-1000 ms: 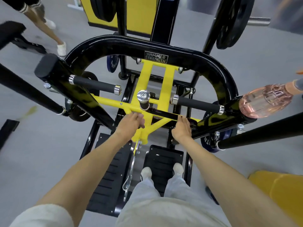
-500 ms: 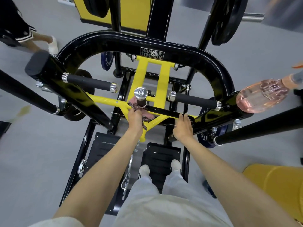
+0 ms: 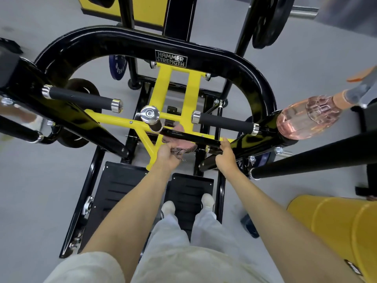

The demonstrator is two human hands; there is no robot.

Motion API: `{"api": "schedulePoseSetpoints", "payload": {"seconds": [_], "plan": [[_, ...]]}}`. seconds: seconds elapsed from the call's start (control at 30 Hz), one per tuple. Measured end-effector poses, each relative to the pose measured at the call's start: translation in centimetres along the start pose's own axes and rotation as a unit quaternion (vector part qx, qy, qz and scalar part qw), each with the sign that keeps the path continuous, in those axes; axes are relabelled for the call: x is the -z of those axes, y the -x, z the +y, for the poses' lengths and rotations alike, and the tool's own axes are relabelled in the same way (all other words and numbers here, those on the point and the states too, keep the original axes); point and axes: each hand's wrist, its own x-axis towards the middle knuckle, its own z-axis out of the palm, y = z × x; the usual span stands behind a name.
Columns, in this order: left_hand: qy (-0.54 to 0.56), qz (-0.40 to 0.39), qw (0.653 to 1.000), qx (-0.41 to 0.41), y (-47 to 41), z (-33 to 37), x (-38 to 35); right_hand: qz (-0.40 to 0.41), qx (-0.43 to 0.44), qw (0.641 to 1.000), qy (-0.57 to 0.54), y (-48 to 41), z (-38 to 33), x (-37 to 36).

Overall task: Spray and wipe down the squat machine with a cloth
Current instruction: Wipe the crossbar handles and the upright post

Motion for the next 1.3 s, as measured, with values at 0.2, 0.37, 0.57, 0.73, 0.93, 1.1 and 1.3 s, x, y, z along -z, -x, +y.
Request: {"api": "schedulePoseSetpoints", "payload": {"seconds": [0.2, 0.37, 0.57, 0.73, 0.93, 1.1, 1.3], "plan": [[-0.051, -0.012, 0.997, 0.051, 1.6, -4.8, -4.6, 0.002, -0.005, 0.998, -0.068, -0.8, 0.0, 1.6], [-0.094, -0.028, 0.99, 0.098, 1.3, -7.3, -6.9, 0.02, 0.009, 0.999, -0.036, -1.0, 0.3, 2.0], [-0.155, -0.081, 0.979, 0.104, 1.2, -8.9, -8.4, 0.075, 0.01, 0.997, 0.032, -1.1, 1.1, 3.2], [-0.126, -0.081, 0.984, 0.098, 1.0, -8.4, -8.2, 0.061, 0.004, 0.996, 0.062, -1.4, 1.3, 3.1], [-0.059, -0.033, 0.993, 0.094, 0.8, -6.4, -5.7, 0.086, 0.001, 0.993, 0.084, -0.2, 0.9, 2.0], [-0.018, -0.028, 0.999, 0.041, 0.7, -2.1, -2.7, 0.068, 0.007, 0.991, 0.118, 0.6, 1.1, 0.3], [0.045, -0.04, 0.997, -0.039, 0.5, 4.0, 2.1, 0.041, 0.02, 0.984, 0.173, 2.2, 0.5, -2.4]]}}
